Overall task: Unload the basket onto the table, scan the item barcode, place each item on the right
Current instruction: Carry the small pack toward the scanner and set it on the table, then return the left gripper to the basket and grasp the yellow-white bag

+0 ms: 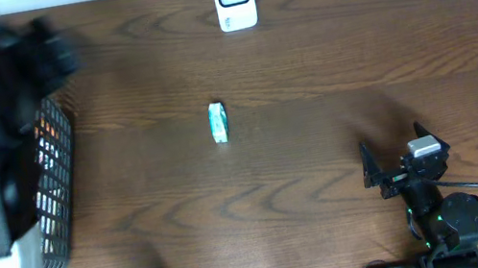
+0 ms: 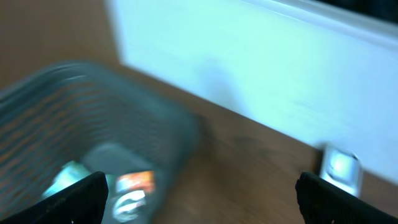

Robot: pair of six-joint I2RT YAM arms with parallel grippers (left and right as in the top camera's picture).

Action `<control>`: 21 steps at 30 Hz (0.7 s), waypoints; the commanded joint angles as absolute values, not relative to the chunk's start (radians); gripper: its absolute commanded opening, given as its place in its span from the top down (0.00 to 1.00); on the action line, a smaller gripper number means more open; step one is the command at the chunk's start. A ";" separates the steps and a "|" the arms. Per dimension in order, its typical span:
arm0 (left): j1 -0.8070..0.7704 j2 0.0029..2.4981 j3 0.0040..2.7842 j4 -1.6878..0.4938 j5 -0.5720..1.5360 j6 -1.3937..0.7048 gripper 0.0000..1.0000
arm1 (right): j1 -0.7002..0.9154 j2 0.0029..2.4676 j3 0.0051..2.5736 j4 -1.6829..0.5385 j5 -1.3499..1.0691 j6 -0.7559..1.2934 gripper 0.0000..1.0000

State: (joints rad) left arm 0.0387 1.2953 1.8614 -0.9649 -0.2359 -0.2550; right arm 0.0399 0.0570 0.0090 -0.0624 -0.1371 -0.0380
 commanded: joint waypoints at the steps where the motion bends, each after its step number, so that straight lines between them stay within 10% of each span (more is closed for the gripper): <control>1: 0.210 1.308 1.850 -1.017 -0.237 -0.347 0.05 | 0.046 0.052 0.006 -0.064 -0.133 -0.050 0.01; 21: 0.575 1.722 1.728 -1.174 -0.237 -0.503 0.16 | 0.046 0.052 0.006 -0.064 -0.133 -0.050 0.01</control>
